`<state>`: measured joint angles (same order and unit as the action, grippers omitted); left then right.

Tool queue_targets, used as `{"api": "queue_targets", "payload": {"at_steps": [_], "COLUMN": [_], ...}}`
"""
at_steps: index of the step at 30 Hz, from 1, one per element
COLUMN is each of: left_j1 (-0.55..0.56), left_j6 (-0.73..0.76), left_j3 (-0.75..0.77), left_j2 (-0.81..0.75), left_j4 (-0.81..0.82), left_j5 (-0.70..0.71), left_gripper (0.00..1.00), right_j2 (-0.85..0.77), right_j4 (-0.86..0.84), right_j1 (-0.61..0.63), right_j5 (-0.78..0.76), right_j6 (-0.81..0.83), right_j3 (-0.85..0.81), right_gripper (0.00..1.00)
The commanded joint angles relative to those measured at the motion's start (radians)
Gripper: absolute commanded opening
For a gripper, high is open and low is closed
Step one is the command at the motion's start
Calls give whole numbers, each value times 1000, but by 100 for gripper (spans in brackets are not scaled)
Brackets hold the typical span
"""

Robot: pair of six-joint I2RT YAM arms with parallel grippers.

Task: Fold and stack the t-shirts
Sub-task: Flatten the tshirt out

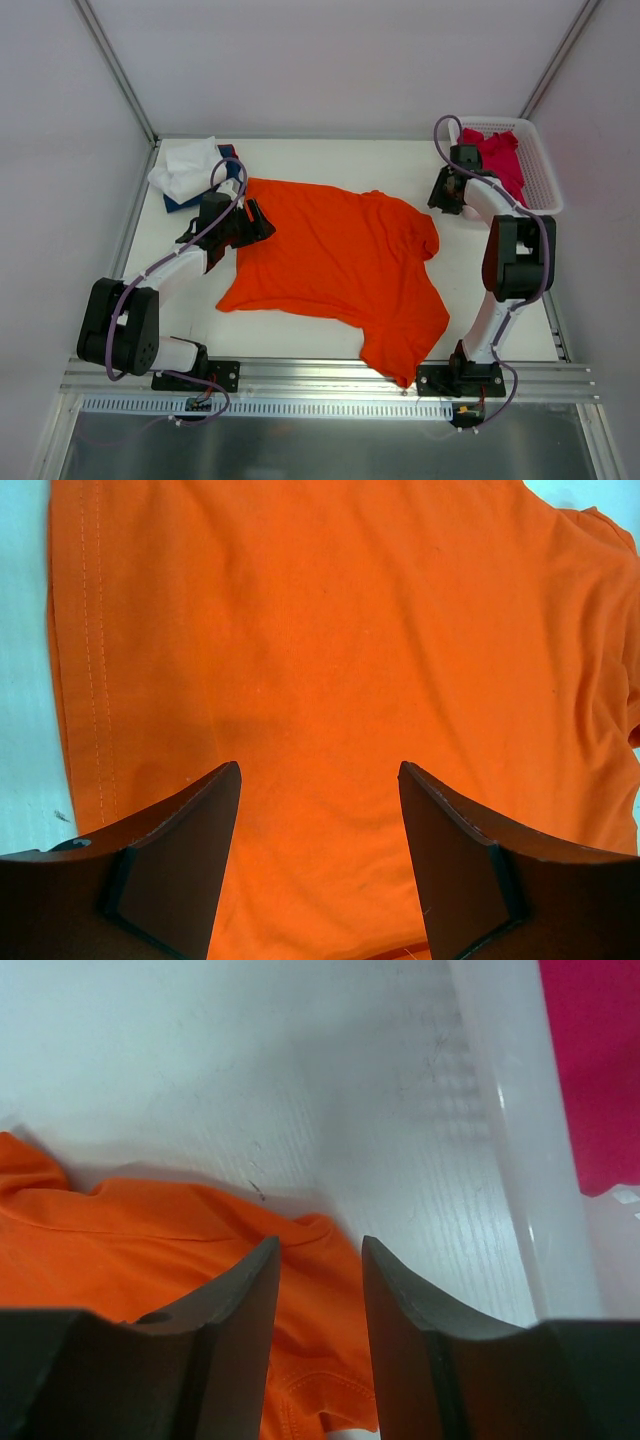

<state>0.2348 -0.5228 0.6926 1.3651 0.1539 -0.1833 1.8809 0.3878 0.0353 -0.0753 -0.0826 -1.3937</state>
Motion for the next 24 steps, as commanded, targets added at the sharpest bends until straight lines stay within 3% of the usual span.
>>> {"api": "queue_targets", "payload": {"at_steps": [1,20,24], "left_j1": [-2,-2,-2], "left_j6": [10,7,6], "left_j3": [-4,10,12], "left_j2": [-26,0,6], "left_j4": [38,38,38], "left_j5": [-25,-33,-35], "left_gripper": [65,65,65], "right_j2": [21,104,107], "right_j4": [-6,-56,-56], "right_j1": [-14,-14,-14], "right_j5": [19,127,140], "right_j6": [26,-9,-9], "right_j3": [-31,-48,-50], "right_gripper": [41,37,30]}}
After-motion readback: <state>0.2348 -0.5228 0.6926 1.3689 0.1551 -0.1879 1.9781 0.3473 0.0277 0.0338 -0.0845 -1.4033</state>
